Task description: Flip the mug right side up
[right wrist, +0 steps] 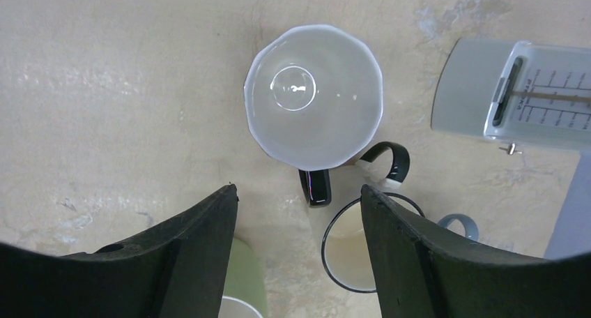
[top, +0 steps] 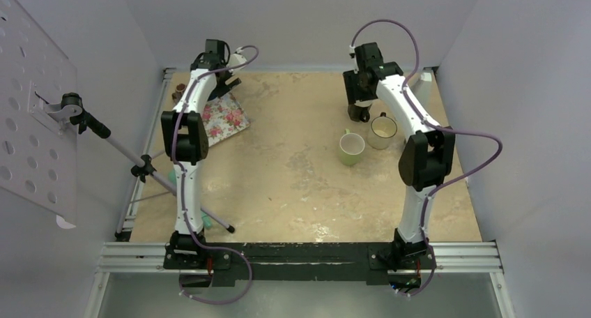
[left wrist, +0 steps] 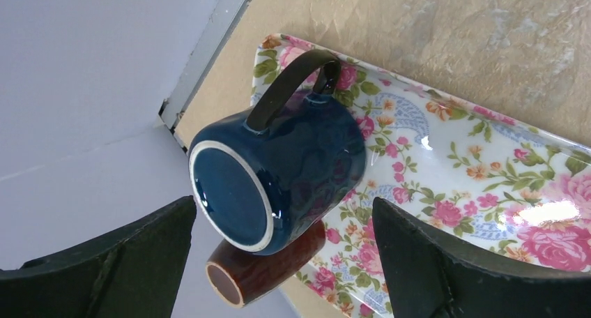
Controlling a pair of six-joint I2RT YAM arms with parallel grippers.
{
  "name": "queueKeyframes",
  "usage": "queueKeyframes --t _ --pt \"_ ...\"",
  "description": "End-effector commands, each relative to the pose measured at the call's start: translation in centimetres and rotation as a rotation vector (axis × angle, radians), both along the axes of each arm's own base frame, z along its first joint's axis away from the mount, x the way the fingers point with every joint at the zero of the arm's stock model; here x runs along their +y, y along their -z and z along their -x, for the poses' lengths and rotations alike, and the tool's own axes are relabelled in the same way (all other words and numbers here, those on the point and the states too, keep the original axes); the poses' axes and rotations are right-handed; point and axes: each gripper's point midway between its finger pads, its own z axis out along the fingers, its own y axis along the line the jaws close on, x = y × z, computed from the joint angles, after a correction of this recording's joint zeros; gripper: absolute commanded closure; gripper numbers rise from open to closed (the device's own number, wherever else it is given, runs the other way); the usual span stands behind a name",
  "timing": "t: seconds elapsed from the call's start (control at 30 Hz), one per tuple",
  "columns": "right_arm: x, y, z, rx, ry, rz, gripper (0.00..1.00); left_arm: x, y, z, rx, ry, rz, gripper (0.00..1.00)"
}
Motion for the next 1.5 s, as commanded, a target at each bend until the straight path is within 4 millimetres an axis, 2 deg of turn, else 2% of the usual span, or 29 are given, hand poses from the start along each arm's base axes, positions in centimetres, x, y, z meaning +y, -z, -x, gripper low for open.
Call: queueKeyframes --t 0.0,0.2,0.37,0.57,0.77,0.8,0.87,1.2,1.33,1.47 --pt "0.0 -0.5 0.5 -0.024 0.018 0.004 0.32 0.7 -1.7 -0.5 -0.062 -0.042 0.113 0.01" --pt "-0.4 -0.1 1.5 -0.016 0.025 0.009 0.32 -0.7 0.7 1.6 0.049 -0.015 0.228 0.1" --pt "-0.7 -0.2 2.1 -0.019 0.028 0.013 0.32 -1.4 2.3 3.2 0.119 0.003 0.271 0.12" --pt "-0.8 -0.2 2.5 -0.019 0.028 0.014 0.32 -1.6 3.0 5.2 0.179 0.034 0.298 0.16" --pt "-0.9 0.0 3.0 -0.018 0.022 0.012 0.32 -2.0 1.7 7.7 0.197 0.091 0.32 0.19" --pt "-0.9 0.0 3.0 -0.02 0.02 0.01 0.32 -1.1 1.6 8.1 0.205 0.085 0.325 0.19" --pt "-0.9 -0.1 3.1 -0.021 0.017 0.011 0.32 -0.7 1.4 9.2 0.237 0.093 0.338 0.21" --pt "-1.0 -0.1 3.9 -0.026 0.012 0.009 0.32 -1.3 0.6 15.4 0.394 0.241 0.347 0.27" --pt "-1.2 0.1 4.4 -0.015 0.011 0.013 0.32 -1.6 -1.6 17.3 0.414 0.299 0.335 0.3" --pt "-1.2 0.3 4.7 -0.011 0.019 0.007 0.32 -2.6 -5.0 16.5 0.321 0.343 0.28 0.29"
